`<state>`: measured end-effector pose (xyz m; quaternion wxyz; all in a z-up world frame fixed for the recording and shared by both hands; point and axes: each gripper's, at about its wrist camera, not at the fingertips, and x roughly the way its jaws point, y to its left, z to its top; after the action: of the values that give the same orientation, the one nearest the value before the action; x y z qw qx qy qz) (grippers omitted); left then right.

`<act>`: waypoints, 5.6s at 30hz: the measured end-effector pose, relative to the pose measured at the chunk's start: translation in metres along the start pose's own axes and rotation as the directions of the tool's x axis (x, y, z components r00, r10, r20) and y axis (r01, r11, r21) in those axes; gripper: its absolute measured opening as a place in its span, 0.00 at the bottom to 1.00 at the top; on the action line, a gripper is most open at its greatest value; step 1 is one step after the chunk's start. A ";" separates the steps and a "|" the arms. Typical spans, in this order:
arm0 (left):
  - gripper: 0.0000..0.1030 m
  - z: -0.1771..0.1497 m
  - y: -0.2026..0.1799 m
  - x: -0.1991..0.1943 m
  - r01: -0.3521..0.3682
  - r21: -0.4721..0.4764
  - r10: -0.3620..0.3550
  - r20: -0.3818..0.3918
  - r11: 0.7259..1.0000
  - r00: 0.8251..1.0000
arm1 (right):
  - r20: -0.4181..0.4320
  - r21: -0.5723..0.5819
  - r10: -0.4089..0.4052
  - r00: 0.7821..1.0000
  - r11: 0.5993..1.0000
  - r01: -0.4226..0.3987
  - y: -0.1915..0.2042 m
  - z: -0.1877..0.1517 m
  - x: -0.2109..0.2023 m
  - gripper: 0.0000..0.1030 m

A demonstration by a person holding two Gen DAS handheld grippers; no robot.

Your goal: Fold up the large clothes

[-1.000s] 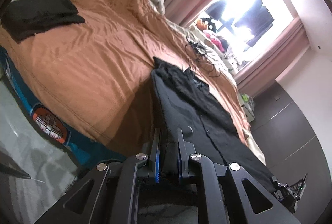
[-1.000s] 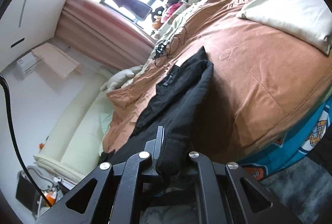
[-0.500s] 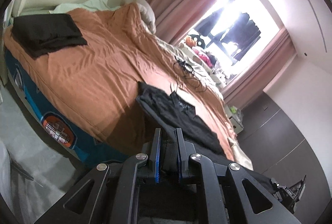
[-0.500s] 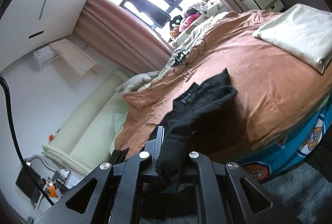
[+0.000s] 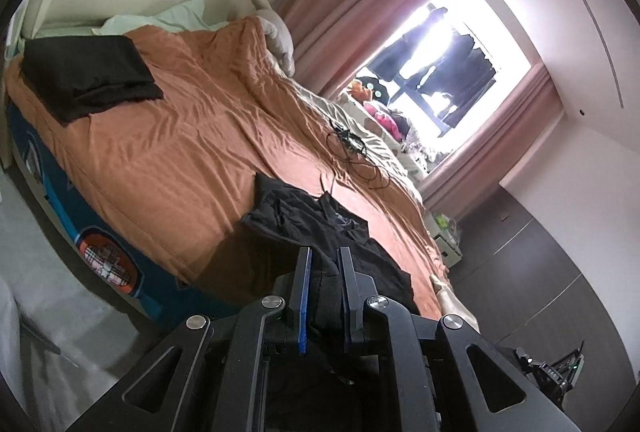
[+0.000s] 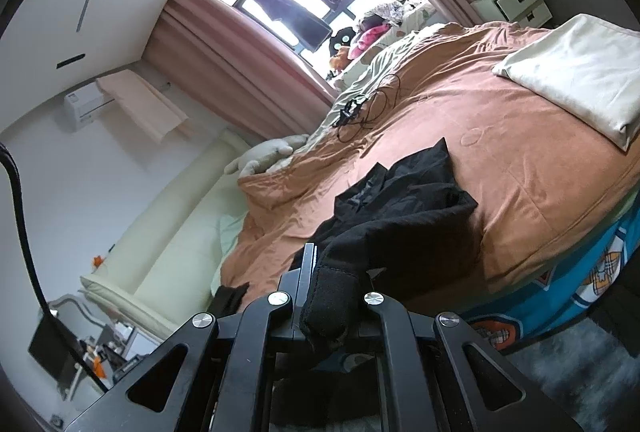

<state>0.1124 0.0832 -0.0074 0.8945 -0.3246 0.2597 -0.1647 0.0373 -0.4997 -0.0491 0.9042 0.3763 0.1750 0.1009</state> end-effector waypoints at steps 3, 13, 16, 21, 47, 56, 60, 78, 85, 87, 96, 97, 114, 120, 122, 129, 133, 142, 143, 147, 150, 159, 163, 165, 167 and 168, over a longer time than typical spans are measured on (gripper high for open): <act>0.12 0.011 -0.005 0.009 0.001 0.007 -0.001 0.014 1.000 1.000 | 0.005 0.005 0.009 1.000 1.000 -0.009 -0.001 0.011 0.009 0.07; 0.12 0.066 -0.040 0.046 0.023 0.048 -0.027 0.078 0.999 0.997 | 0.049 -0.019 0.048 0.998 0.999 -0.047 0.015 0.076 0.054 0.08; 0.12 0.090 -0.054 0.067 0.022 0.069 -0.028 0.089 0.997 0.996 | 0.056 -0.022 0.056 0.997 0.998 -0.055 0.018 0.099 0.075 0.08; 0.12 0.126 -0.072 0.105 0.012 0.098 -0.021 0.089 0.995 0.996 | 0.058 -0.027 0.044 0.997 0.999 -0.042 0.019 0.135 0.114 0.08; 0.12 0.192 -0.063 0.323 -0.107 0.151 0.113 -0.029 0.983 0.993 | -0.023 -0.013 -0.078 0.997 0.997 0.078 -0.049 0.205 0.293 0.08; 0.12 0.171 -0.019 0.398 -0.173 0.131 0.190 -0.128 0.976 0.973 | -0.097 0.026 -0.151 0.984 0.988 0.155 -0.102 0.190 0.347 0.08; 0.13 0.159 -0.003 0.424 -0.201 0.129 0.222 -0.180 0.971 0.958 | -0.106 -0.013 -0.212 0.972 0.977 0.211 -0.111 0.182 0.359 0.11; 0.83 0.138 0.030 0.391 -0.298 0.086 0.310 -0.199 0.951 0.930 | -0.160 -0.044 -0.352 0.922 0.936 0.350 -0.128 0.169 0.326 0.72; 0.77 0.104 0.054 0.364 -0.334 0.083 0.344 -0.276 0.939 0.897 | -0.212 -0.061 -0.378 0.901 0.926 0.373 -0.135 0.140 0.297 0.72; 0.76 0.092 0.060 0.359 -0.346 0.086 0.356 -0.297 0.934 0.886 | -0.223 -0.063 -0.385 0.895 0.922 0.381 -0.137 0.132 0.290 0.72; 0.45 0.043 0.084 0.356 -0.339 0.096 0.346 -0.426 0.936 0.836 | -0.290 -0.031 -0.432 0.854 0.896 0.443 -0.158 0.088 0.261 0.71; 0.42 0.039 0.084 0.353 -0.330 0.095 0.338 -0.426 0.939 0.840 | -0.295 -0.029 -0.428 0.854 0.897 0.440 -0.159 0.084 0.259 0.69; 0.16 0.028 0.077 0.324 -0.350 0.103 0.360 -0.416 0.931 0.835 | -0.317 -0.047 -0.441 0.840 0.891 0.451 -0.161 0.086 0.252 0.18; 0.64 0.032 0.086 0.300 -0.355 0.017 0.332 -0.399 0.935 0.855 | -0.226 -0.117 -0.465 0.856 0.886 0.450 -0.120 0.101 0.231 0.44; 0.64 0.032 0.089 0.294 -0.345 -0.004 0.316 -0.392 0.939 0.864 | -0.208 -0.155 -0.449 0.869 0.892 0.424 -0.097 0.102 0.229 0.53; 0.64 0.026 0.105 0.287 -0.309 -0.106 0.238 -0.425 0.945 0.873 | -0.264 -0.230 -0.375 0.889 0.919 0.319 -0.045 0.078 0.253 0.56; 0.64 0.020 0.110 0.292 -0.276 -0.147 0.183 -0.455 0.950 0.872 | -0.336 -0.260 -0.340 0.879 0.930 0.261 -0.025 0.052 0.280 0.56; 0.63 0.013 0.113 0.312 -0.227 -0.201 0.109 -0.472 0.953 0.875 | -0.494 -0.308 -0.323 0.807 0.933 0.185 0.000 -0.016 0.334 0.38; 0.61 0.013 0.114 0.313 -0.221 -0.207 0.102 -0.468 0.953 0.878 | -0.502 -0.310 -0.323 0.802 0.933 0.183 0.001 -0.020 0.337 0.38; 0.51 0.014 0.112 0.321 -0.222 -0.203 0.101 -0.477 0.954 0.873 | -0.529 -0.348 -0.326 0.783 0.926 0.150 0.012 -0.037 0.348 0.36; 0.43 0.012 0.113 0.321 -0.213 -0.218 0.086 -0.478 0.952 0.874 | -0.531 -0.406 -0.370 0.762 0.901 0.154 0.016 -0.048 0.358 0.35; 0.30 0.008 0.119 0.312 -0.219 -0.246 0.090 -0.448 0.944 0.890 | -0.525 -0.427 -0.469 0.710 0.867 0.257 -0.005 -0.038 0.405 0.20; 0.30 0.008 0.118 0.310 -0.233 -0.253 0.102 -0.444 0.939 0.890 | -0.513 -0.425 -0.488 0.706 0.859 0.286 -0.009 -0.026 0.426 0.20; 0.30 0.007 0.116 0.310 -0.244 -0.254 0.112 -0.441 0.936 0.891 | -0.513 -0.420 -0.492 0.704 0.859 0.294 -0.011 -0.021 0.437 0.20; 0.30 0.007 0.116 0.309 -0.253 -0.259 0.121 -0.438 0.932 0.891 | -0.509 -0.426 -0.498 0.702 0.854 0.298 -0.012 -0.015 0.450 0.20; 0.30 0.007 0.116 0.309 -0.258 -0.264 0.123 -0.437 0.929 0.891 | -0.507 -0.428 -0.502 0.701 0.852 0.300 -0.011 -0.013 0.454 0.20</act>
<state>0.3811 0.0287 -0.1908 0.7676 -0.3934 0.4967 -0.0963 0.4501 -0.3565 -0.1751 0.8478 0.1278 0.5131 0.0395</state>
